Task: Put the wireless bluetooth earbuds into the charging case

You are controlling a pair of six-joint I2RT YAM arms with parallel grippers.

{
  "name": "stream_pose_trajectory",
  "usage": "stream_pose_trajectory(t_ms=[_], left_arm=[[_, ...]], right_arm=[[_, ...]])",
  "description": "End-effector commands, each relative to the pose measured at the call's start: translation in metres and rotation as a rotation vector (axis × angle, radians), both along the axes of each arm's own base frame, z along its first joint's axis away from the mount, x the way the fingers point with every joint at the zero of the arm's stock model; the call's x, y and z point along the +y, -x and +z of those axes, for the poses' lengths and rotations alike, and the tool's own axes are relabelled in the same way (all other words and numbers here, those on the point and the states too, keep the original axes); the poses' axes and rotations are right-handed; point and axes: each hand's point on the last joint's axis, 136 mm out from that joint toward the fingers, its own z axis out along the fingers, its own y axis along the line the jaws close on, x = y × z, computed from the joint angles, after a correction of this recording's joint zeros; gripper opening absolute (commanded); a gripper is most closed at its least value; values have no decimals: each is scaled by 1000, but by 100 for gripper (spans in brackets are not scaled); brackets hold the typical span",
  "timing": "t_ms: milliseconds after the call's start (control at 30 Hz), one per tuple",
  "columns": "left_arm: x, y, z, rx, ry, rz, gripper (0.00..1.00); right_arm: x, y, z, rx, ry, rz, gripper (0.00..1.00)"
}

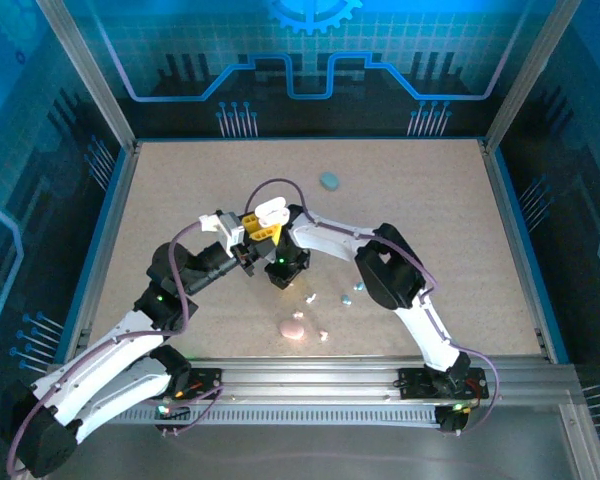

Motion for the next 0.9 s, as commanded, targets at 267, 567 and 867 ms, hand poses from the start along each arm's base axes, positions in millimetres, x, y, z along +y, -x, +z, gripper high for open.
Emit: stream_pose_trajectory(t_ms=[267, 567, 867], left_arm=[[-4, 5, 22, -37, 32, -32, 23], [-5, 4, 22, -35, 31, -37, 23], [-5, 5, 23, -35, 33, -38, 22]], right_arm=[[-48, -34, 13, 41, -111, -360, 26], [-63, -38, 14, 66, -127, -460, 37], [-66, -41, 12, -12, -11, -239, 50]])
